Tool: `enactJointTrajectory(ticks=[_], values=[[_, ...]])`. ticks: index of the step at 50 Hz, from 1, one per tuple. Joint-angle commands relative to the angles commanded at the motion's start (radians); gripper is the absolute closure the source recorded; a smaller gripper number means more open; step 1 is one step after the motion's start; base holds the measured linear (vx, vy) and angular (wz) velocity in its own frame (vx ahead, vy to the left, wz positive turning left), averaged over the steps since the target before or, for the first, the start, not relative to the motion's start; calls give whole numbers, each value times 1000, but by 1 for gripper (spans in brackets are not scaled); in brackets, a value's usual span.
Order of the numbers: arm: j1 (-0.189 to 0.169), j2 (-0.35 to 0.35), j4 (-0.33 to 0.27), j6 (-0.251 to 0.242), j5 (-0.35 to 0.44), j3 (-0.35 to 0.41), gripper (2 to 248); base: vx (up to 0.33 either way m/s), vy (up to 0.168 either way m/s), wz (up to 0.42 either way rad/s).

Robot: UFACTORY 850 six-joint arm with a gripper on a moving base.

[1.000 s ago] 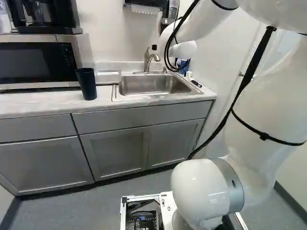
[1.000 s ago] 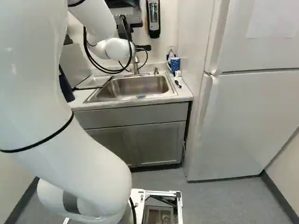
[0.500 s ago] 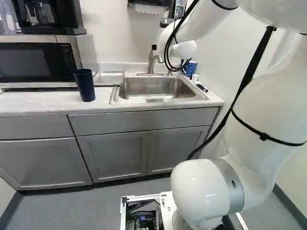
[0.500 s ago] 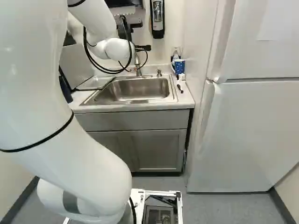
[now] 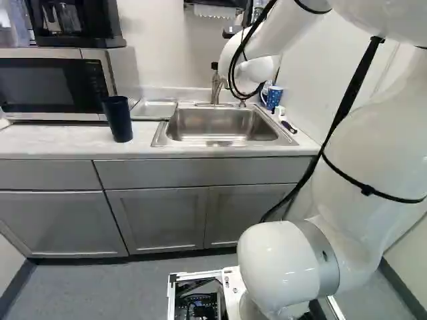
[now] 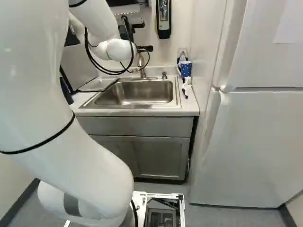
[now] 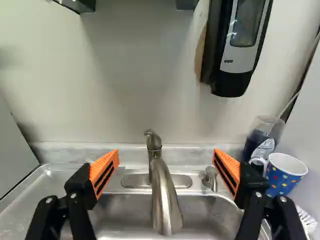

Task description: Rinse the cup and place it in the tray

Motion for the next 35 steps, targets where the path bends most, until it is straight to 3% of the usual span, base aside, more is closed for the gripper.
enactJointTrajectory(ticks=[35], values=[[0,0,0,0,0,0,3,29,-45,155]])
